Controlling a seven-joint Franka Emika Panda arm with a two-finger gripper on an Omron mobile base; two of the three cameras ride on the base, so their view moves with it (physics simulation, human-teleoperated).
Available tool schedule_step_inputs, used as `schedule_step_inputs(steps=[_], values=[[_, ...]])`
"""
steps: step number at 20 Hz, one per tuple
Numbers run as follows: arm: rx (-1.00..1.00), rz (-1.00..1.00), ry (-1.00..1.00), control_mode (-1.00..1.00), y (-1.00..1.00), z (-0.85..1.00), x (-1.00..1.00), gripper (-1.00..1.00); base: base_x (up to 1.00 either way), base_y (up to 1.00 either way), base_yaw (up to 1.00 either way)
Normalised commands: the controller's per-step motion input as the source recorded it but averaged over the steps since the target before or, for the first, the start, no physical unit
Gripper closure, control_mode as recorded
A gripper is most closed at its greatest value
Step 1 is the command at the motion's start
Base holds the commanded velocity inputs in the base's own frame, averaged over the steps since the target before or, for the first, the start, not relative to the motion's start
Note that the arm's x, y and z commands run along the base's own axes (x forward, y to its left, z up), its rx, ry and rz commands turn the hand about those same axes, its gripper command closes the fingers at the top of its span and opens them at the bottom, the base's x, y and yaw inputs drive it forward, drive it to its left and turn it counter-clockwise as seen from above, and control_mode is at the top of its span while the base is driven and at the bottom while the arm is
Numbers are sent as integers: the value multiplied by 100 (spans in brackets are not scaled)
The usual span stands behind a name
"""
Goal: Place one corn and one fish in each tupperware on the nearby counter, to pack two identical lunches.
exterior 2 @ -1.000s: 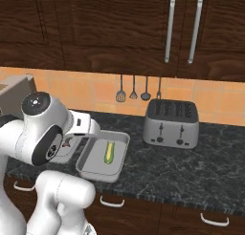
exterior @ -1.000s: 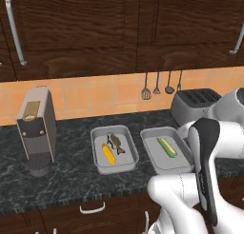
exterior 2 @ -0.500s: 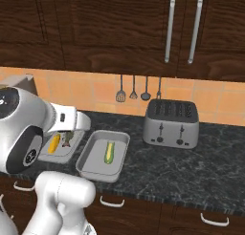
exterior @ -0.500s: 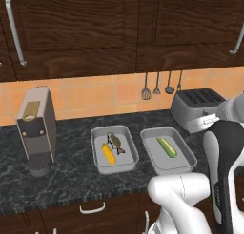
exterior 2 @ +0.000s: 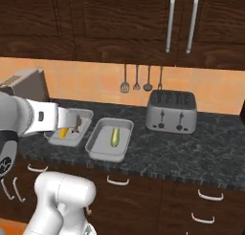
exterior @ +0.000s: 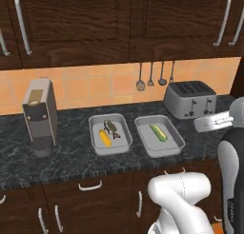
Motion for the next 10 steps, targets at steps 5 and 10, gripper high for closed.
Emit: schedule_step_inputs(steps=[5,10], values=[[0,0,0,100,0,0,0,-100,-100,-69,-5],[0,0,0,100,0,0,0,-100,-73,-100,-5]])
